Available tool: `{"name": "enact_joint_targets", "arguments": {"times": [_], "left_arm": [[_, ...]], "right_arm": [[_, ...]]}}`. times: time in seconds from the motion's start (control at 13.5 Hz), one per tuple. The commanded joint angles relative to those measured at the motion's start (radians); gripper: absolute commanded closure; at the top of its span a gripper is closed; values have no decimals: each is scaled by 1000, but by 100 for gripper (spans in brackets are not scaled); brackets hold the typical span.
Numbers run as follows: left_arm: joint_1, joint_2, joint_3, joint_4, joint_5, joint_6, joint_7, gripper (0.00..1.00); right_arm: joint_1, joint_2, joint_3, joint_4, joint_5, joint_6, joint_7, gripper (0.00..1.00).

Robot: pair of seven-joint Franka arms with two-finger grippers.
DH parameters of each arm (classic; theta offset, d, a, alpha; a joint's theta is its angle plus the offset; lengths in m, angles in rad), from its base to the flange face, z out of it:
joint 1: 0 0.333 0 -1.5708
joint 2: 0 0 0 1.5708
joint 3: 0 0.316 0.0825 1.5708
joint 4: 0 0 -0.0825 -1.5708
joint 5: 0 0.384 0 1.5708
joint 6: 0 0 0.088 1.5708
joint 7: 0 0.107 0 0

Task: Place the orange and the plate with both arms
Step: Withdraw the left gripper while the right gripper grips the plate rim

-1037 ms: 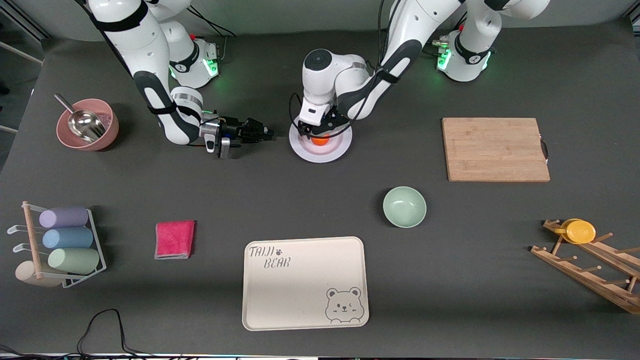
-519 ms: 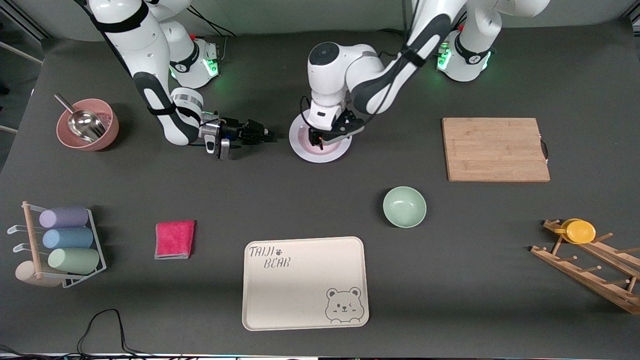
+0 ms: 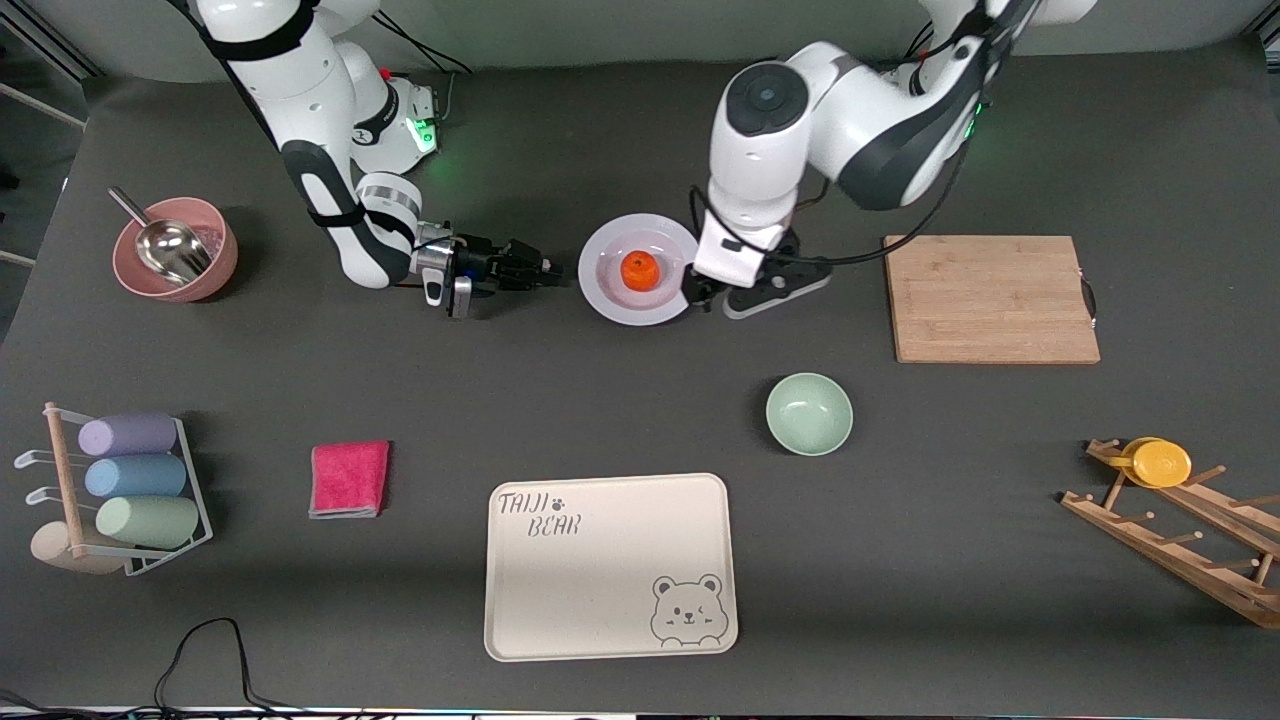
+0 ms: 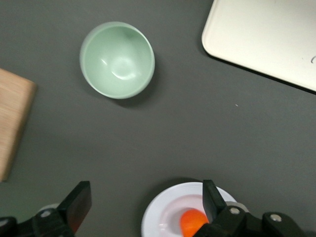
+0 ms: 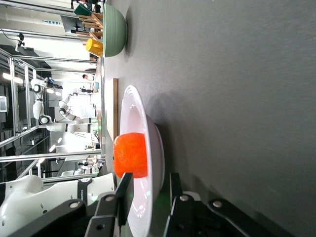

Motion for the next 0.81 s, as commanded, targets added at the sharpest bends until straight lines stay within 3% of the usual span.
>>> {"name": "enact_joint_targets", "arguments": {"times": [0.0,0.22,0.59,0.67,0.74], "left_arm": [[85,10,-9,140,-45,-193,188,0],[201,-4,-6,218,-52,-290,413,0],[471,-108,-4,203,-104,-353,763,0],[535,-128,-4,193,-108,-358,868,0],[597,-147,-4,185,-124,-365,964,0]], "right_arm": [[21,30,19,28,61,3,-26,63],[67,55,31,56,133,11,-34,63],[71,73,57,85,148,48,-49,63],[71,75,60,87,151,48,-49,64],[71,73,71,87,157,48,-49,73]]}}
